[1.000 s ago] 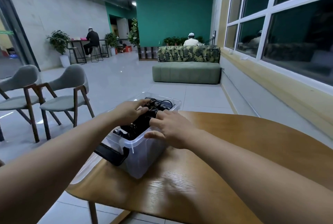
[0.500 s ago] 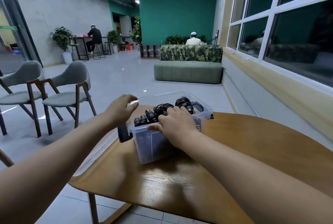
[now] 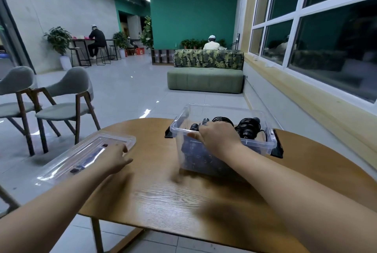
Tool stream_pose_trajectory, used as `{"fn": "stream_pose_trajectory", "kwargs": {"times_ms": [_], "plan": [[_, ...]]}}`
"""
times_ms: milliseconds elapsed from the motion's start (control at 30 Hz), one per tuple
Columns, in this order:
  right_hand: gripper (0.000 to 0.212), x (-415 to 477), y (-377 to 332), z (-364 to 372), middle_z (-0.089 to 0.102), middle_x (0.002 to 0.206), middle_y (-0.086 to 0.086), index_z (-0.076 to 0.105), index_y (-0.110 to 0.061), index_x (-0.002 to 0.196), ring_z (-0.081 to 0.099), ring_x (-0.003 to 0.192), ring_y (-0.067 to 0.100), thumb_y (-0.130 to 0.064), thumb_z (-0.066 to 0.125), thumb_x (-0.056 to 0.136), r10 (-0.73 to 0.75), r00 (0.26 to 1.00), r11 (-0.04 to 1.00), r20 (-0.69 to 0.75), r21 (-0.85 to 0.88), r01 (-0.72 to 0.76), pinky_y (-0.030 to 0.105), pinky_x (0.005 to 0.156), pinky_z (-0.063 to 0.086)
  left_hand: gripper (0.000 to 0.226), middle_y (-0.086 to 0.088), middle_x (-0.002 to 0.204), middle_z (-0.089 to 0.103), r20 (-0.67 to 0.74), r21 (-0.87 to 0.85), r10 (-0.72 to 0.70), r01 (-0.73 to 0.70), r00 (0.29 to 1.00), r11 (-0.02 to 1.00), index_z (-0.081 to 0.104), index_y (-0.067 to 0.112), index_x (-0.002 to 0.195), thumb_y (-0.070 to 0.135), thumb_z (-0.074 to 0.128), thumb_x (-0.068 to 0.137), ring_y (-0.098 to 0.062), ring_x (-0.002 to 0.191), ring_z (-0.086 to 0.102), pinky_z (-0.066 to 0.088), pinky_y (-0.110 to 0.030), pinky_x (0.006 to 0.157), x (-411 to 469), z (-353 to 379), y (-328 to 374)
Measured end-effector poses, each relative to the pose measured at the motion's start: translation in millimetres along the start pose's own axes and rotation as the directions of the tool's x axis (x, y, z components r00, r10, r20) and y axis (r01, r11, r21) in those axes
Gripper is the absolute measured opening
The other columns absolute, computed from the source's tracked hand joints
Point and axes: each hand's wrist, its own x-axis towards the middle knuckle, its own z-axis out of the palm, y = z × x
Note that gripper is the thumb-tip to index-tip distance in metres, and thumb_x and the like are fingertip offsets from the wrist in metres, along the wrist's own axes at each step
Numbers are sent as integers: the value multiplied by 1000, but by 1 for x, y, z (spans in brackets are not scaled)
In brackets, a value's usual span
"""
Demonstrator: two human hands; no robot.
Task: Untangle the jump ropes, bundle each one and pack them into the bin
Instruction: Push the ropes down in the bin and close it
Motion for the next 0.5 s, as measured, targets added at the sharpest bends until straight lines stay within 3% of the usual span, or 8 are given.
{"fn": "stream_pose_trajectory", "kwargs": {"times_ms": [167,333,500], "plan": [[68,-7,7,6,73,94,5,69,-17,103,72,80,32,-70,26,109,-30,997,998,-68,50,33,40,62,58,15,2,111,63,-34,104,-41,44,999,994,62,27,100,28,72,89,-16,92,58,43,-31,73,-4,19,-26],[59,-13,6,6,71,105,9,69,-13,113,71,91,33,-62,36,111,-19,995,997,-98,76,27,36,61,41,22,3,102,58,-99,95,-147,156,984,983,52,28,95,15,68,87,-18,85,59,53,-37,71,-8,30,-46],[39,-28,7,4,70,100,10,66,-10,110,69,84,32,-48,56,109,-6,988,989,-157,144,29,37,61,41,13,1,85,64,-69,126,-191,198,979,972,56,23,85,18,60,96,-22,81,60,47,-36,67,-16,31,-61]]}}
